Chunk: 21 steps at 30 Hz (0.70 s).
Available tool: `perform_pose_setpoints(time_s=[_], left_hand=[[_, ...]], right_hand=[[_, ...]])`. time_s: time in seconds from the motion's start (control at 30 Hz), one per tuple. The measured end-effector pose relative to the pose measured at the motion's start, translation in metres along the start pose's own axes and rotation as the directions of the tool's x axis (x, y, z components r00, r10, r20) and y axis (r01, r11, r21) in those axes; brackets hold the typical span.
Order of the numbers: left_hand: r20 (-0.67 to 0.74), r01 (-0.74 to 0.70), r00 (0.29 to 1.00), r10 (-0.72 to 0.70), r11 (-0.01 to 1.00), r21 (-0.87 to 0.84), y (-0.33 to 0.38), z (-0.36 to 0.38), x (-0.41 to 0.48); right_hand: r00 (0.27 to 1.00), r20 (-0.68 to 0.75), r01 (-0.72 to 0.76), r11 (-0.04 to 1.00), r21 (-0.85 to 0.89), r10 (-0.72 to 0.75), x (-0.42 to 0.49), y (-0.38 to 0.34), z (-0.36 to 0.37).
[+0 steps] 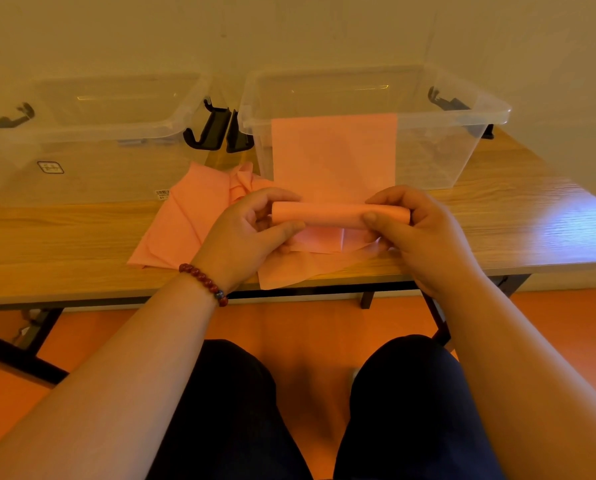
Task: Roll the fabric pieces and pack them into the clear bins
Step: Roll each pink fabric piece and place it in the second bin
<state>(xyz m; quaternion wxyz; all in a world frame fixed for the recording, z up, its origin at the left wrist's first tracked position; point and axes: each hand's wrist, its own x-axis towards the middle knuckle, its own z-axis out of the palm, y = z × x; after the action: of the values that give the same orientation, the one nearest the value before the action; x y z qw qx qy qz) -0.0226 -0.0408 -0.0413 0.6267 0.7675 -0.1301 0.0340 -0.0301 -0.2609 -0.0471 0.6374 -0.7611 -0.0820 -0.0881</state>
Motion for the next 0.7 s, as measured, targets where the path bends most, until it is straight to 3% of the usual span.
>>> perform_pose_setpoints(time_s=[0.17, 0.4, 0.7], left_hand=[[-0.037, 0.01, 0.999, -0.009, 1.0, 0.029, -0.0015, -0.0002, 0.0009], [0.012, 0.019, 1.0, -0.019, 1.0, -0.001, -0.0015, -0.0017, 0.0007], [-0.033, 0.02, 0.999, -0.018, 0.999, 0.033, 0.0017, 0.0001, -0.0008]], right_hand=[[0.999, 0.04, -0.006, 0.998, 0.057, 0.004, -0.0001, -0.0004, -0.0013], [1.0, 0.019, 0.006, 1.0, 0.024, -0.006, -0.001, -0.0014, -0.0004], [0.999, 0.049, 0.001, 1.0, 0.02, -0.002, -0.0009, -0.0021, -0.0008]])
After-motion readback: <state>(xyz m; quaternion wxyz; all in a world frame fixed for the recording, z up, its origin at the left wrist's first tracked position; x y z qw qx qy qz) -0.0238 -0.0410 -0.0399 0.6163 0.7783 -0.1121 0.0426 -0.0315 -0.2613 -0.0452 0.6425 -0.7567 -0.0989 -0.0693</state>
